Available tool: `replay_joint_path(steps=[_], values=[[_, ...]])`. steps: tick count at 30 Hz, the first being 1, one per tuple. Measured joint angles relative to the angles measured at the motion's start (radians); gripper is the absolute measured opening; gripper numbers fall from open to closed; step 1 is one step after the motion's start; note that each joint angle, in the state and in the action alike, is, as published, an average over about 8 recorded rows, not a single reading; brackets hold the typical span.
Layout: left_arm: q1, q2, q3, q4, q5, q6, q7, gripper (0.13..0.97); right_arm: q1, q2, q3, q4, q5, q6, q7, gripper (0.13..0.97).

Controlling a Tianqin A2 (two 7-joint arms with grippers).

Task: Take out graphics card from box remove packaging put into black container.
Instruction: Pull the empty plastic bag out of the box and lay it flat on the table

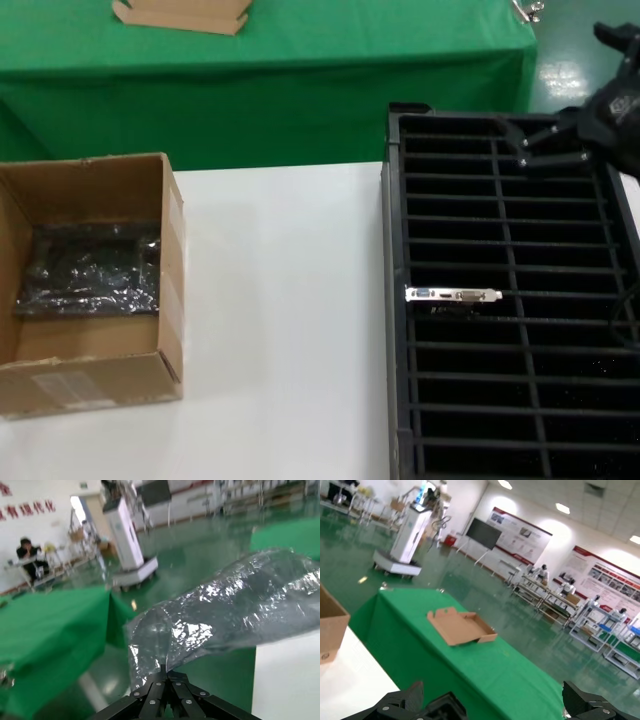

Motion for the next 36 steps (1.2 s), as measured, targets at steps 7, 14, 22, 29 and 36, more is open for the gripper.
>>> replay_joint_path(steps=[7, 14, 22, 29, 36], values=[[-0.201, -0.005, -0.103, 0.327, 0.018, 0.011, 0.293, 0.139, -0.051, -0.019, 0.029, -0.078, 0.155, 0.074, -0.138, 0.966], [-0.377, 0.005, -0.175, 0.595, -0.024, 0.051, 0.614, 0.139, -0.071, -0.022, 0.038, -0.145, 0.26, 0.11, -0.234, 0.966], [-0.467, 0.051, -0.204, 0.712, -0.143, 0.07, 0.89, 0.139, -0.072, 0.0, 0.04, -0.197, 0.325, 0.134, -0.287, 0.966], [-0.494, 0.077, -0.19, 0.735, -0.213, 0.08, 0.992, 0.139, -0.059, 0.014, 0.03, -0.234, 0.366, 0.141, -0.325, 0.966], [-0.497, 0.068, -0.212, 0.737, -0.298, 0.092, 1.126, 0.139, -0.043, 0.015, 0.013, -0.272, 0.401, 0.135, -0.365, 0.966]])
